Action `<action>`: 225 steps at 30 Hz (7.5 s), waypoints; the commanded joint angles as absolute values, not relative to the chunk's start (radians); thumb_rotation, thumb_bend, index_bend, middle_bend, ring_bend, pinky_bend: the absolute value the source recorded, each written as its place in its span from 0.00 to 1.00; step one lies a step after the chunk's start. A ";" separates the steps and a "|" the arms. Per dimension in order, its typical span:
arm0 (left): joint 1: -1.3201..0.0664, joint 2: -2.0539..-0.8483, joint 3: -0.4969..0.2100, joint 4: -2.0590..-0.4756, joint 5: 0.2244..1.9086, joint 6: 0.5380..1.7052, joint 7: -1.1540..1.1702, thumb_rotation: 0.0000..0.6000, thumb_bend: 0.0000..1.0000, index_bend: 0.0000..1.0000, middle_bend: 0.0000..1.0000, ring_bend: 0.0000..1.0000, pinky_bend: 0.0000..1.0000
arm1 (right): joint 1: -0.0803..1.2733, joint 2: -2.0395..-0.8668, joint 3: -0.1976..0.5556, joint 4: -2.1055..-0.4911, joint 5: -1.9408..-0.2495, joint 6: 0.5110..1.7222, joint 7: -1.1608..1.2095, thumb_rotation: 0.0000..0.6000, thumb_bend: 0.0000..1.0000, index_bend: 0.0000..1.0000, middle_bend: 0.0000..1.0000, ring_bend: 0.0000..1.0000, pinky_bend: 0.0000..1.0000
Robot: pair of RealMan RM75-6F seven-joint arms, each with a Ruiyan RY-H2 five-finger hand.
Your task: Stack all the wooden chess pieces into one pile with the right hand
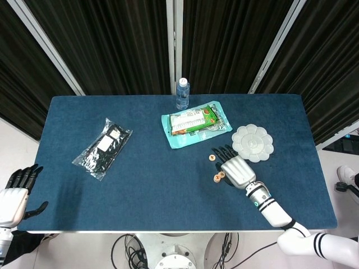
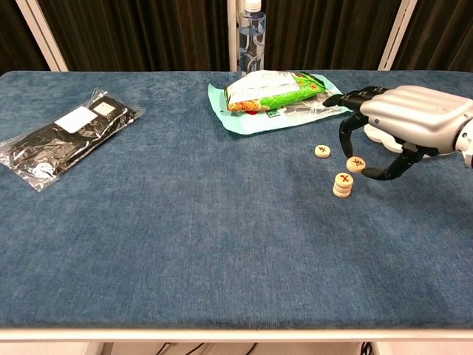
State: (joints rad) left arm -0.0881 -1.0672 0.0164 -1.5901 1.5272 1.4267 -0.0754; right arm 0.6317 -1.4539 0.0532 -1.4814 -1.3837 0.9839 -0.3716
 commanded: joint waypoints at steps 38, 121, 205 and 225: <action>-0.087 -1.066 0.017 -1.586 1.526 1.426 -0.084 1.00 0.23 0.05 0.00 0.00 0.00 | 0.654 -1.490 0.057 -1.481 -1.326 0.948 -0.443 1.00 0.26 0.51 0.02 0.00 0.00; -0.099 -1.077 0.012 -1.560 1.498 1.390 -0.092 1.00 0.23 0.05 0.00 0.00 0.00 | 0.864 -1.678 0.146 -1.179 -0.965 0.796 -0.550 1.00 0.23 0.45 0.05 0.00 0.00; -0.098 -1.068 0.016 -1.580 1.502 1.392 -0.080 1.00 0.23 0.05 0.00 0.00 0.00 | 0.777 -1.401 0.032 -1.611 -1.112 0.893 -0.563 1.00 0.25 0.55 0.08 0.00 0.00; -0.098 -1.067 0.017 -1.580 1.505 1.395 -0.083 1.00 0.23 0.05 0.00 0.00 0.00 | 0.781 -1.388 0.032 -1.623 -1.104 0.884 -0.563 1.00 0.23 0.42 0.06 0.00 0.00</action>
State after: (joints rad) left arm -0.0976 -1.0666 0.0167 -1.5800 1.5055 1.3948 -0.0834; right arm 0.7815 -1.3877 0.0317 -1.6226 -1.1041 0.8840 -0.5633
